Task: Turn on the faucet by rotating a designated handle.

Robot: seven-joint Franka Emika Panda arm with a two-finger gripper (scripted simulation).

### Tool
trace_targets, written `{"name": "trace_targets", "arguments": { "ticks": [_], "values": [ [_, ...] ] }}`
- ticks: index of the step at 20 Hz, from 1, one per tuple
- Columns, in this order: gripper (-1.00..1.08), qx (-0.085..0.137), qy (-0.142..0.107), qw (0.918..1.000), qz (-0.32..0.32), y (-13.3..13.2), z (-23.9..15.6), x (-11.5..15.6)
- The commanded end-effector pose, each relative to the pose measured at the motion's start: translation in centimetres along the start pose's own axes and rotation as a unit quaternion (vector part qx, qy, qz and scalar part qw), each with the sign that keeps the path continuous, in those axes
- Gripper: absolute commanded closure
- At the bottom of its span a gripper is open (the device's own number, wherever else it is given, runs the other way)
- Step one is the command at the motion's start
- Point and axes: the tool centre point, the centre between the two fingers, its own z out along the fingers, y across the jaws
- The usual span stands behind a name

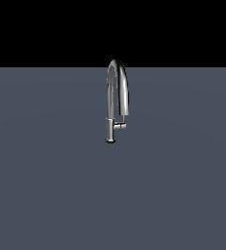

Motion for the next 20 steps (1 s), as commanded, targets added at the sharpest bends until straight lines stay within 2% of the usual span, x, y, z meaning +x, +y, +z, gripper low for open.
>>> {"name": "trace_targets", "arguments": {
  "ticks": [1, 11, 20],
  "values": [
    [1.08, 0.0, 0.0, 1.0, 0.0, 0.0, 0.0, 0.0],
    [1.08, 0.013, -0.016, 0.9997, 0.014, -0.1, 0.2, 1.4],
    [1.08, 0.047, -0.059, 0.9959, 0.051, -0.1, 1.0, 5.0]
  ]
}}
